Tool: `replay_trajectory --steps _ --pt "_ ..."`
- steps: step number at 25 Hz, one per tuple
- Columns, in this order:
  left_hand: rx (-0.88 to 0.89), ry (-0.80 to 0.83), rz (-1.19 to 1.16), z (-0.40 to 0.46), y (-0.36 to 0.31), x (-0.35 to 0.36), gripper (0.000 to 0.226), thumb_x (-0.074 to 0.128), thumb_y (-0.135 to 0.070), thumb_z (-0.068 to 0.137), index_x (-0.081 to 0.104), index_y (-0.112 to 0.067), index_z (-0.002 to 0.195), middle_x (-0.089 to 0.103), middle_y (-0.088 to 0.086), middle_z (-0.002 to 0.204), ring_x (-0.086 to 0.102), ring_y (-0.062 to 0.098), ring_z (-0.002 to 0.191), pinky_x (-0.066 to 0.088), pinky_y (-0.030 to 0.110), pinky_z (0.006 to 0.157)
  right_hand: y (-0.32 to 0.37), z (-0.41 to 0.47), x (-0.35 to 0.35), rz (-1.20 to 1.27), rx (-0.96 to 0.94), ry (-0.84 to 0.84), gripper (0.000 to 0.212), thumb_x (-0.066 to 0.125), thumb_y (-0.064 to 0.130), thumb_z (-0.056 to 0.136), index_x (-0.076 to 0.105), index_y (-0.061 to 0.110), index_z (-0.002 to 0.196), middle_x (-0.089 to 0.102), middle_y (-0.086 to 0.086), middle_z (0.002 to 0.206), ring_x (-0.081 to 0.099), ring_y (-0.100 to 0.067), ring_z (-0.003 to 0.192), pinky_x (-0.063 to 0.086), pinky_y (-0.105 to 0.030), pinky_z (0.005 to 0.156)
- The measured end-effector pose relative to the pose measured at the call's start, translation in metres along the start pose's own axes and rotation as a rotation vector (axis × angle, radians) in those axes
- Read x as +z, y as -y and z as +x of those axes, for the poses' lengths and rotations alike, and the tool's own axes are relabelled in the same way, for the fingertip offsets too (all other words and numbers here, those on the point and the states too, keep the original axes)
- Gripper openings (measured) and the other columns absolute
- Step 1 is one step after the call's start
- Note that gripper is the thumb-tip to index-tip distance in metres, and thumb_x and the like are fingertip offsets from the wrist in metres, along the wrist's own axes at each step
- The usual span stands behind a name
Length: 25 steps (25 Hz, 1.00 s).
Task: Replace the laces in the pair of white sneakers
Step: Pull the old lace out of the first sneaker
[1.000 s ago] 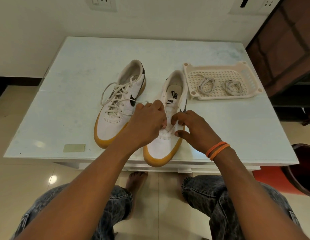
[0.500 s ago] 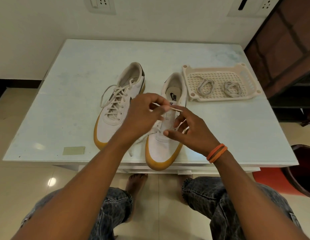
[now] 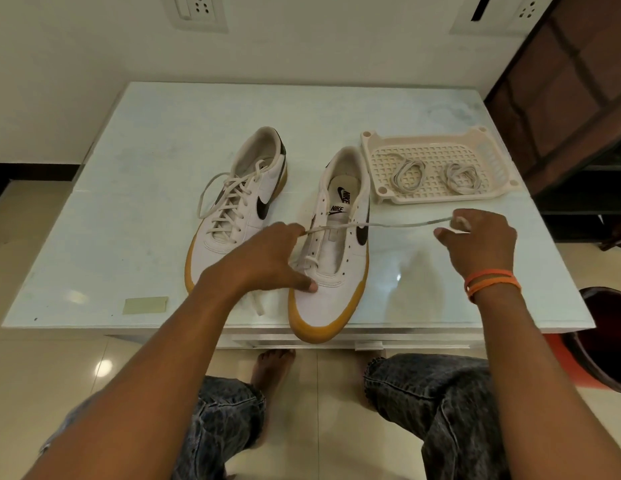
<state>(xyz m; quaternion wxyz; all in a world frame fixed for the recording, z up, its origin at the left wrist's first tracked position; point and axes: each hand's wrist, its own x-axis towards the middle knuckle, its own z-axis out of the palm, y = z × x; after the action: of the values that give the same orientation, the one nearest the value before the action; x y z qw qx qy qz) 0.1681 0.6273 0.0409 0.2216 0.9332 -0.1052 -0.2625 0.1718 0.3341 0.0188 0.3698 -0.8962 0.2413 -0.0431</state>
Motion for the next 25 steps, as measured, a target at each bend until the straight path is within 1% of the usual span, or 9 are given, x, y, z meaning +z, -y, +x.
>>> replay_trajectory --steps 3,6,9,11,15,17,19,21,25 --pt "-0.002 -0.054 0.024 0.002 -0.003 0.007 0.071 0.085 -0.041 0.068 0.052 -0.021 0.127 0.061 0.000 0.117 0.059 0.018 0.102 0.051 0.038 0.090 -0.005 -0.004 0.007 -0.301 -0.018 0.159 0.061 0.074 0.026 0.083 0.051 0.006 0.136 0.053 -0.017 0.135 0.046 -0.034 0.127 0.036 -0.038 0.104" --pt "0.063 -0.163 0.009 0.003 0.000 0.002 0.028 0.084 -0.029 0.071 0.068 -0.023 0.094 0.066 -0.005 0.091 0.062 0.014 0.086 0.052 0.034 0.079 0.006 -0.024 0.032 -0.284 -0.174 0.344 0.057 0.075 0.021 0.080 0.056 0.014 0.132 0.054 -0.012 0.134 0.053 -0.031 0.121 0.042 -0.045 0.104" --pt "0.199 -0.176 -0.088 0.002 -0.001 0.000 0.014 0.083 -0.019 0.071 0.071 -0.021 0.079 0.067 -0.009 0.078 0.062 0.005 0.076 0.049 0.025 0.071 0.032 -0.048 0.045 -0.090 -0.609 0.226 0.046 0.066 0.020 0.076 0.062 0.018 0.122 0.062 -0.005 0.108 0.060 -0.021 0.096 0.049 -0.038 0.088" --pt "0.297 -0.212 -0.198 0.001 -0.008 -0.001 0.012 0.082 -0.016 0.072 0.073 -0.019 0.079 0.068 -0.011 0.076 0.061 0.000 0.073 0.045 0.012 0.066 0.050 -0.066 0.048 0.042 -0.709 0.404 0.044 0.071 0.021 0.078 0.062 0.019 0.121 0.062 0.003 0.088 0.058 -0.006 0.073 0.049 -0.020 0.072" --pt "0.432 -0.351 -0.349 -0.001 -0.027 0.000 0.013 0.079 -0.014 0.074 0.072 -0.023 0.081 0.067 -0.016 0.080 0.060 -0.001 0.081 0.042 0.006 0.071 0.058 -0.086 0.059 0.085 -0.582 0.572 0.005 0.068 0.022 0.087 0.064 0.024 0.089 0.062 0.012 0.064 0.060 0.001 0.058 0.045 -0.011 0.059" --pt "0.451 -0.454 -0.354 -0.001 -0.031 0.000 0.026 0.082 -0.026 0.072 0.069 -0.028 0.094 0.063 -0.015 0.098 0.055 0.002 0.097 0.038 0.012 0.084 0.060 -0.080 0.056 0.106 -0.509 0.491 0.023 0.060 0.015 0.092 0.062 0.021 0.070 0.062 0.008 0.054 0.058 -0.001 0.047 0.045 -0.013 0.053" --pt "0.319 -0.479 -0.303 0.002 -0.025 -0.002 0.052 0.084 -0.033 0.069 0.059 -0.033 0.114 0.051 -0.014 0.116 0.046 0.009 0.112 0.036 0.025 0.095 0.057 -0.063 0.044 0.222 -0.280 0.430 0.023 0.058 0.014 0.094 0.066 0.008 0.074 0.065 -0.002 0.055 0.056 -0.009 0.042 0.045 -0.019 0.044" --pt "0.122 -0.403 -0.160 0.005 -0.008 -0.003 0.056 0.084 -0.028 0.071 0.055 -0.029 0.120 0.049 -0.010 0.119 0.049 0.015 0.110 0.042 0.032 0.094 0.044 -0.040 0.025 0.339 -0.042 0.339 0.019 0.061 0.016 0.092 0.068 0.002 0.081 0.065 -0.009 0.059 0.056 -0.018 0.046 0.045 -0.024 0.042" --pt "-0.017 -0.073 -0.021 0.006 0.013 -0.003 0.018 0.075 -0.018 0.082 0.068 -0.016 0.099 0.066 -0.001 0.103 0.061 0.013 0.092 0.047 0.023 0.080 0.012 -0.010 -0.001 0.108 0.119 0.173 0.013 0.071 0.015 0.085 0.068 0.003 0.084 0.068 -0.013 0.070 0.060 -0.020 0.050 0.051 -0.028 0.046"
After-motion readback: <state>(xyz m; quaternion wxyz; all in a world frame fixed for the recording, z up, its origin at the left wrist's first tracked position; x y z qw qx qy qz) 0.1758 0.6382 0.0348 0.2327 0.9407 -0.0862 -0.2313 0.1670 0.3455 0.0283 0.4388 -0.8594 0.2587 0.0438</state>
